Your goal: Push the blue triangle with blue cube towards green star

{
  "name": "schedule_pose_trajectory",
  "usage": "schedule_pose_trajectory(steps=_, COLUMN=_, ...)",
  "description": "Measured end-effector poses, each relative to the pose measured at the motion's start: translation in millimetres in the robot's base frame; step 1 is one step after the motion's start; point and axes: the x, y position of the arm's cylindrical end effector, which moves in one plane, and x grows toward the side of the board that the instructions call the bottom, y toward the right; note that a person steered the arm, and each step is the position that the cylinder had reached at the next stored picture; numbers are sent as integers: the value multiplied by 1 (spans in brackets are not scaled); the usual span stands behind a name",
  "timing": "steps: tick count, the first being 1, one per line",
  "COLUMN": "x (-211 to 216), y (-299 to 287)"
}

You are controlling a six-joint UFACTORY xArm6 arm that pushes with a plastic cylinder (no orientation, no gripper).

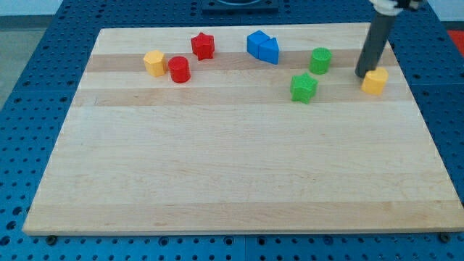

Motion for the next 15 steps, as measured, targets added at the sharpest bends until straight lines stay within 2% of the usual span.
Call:
schedule_pose_trajectory(steps=2, x=67, y=0)
schedule_pose_trajectory(steps=3, x=34, y=0)
schedule_pose_trajectory(steps=4, x=-77, y=0)
schedule_pose_trajectory(steps=5, x=-155, y=-12)
schedule_pose_trajectory(steps=6, x=-136, y=-67)
schedule_pose_trajectory(steps=7, x=-119, y=-100)
schedule_pose_trajectory(steps=9, x=-94, y=-95)
schedule_pose_trajectory(steps=12, x=17, y=-23)
schedule_pose_trajectory(steps=13, x=19, y=-22)
schedule_pose_trajectory(steps=15, x=-68, y=-57)
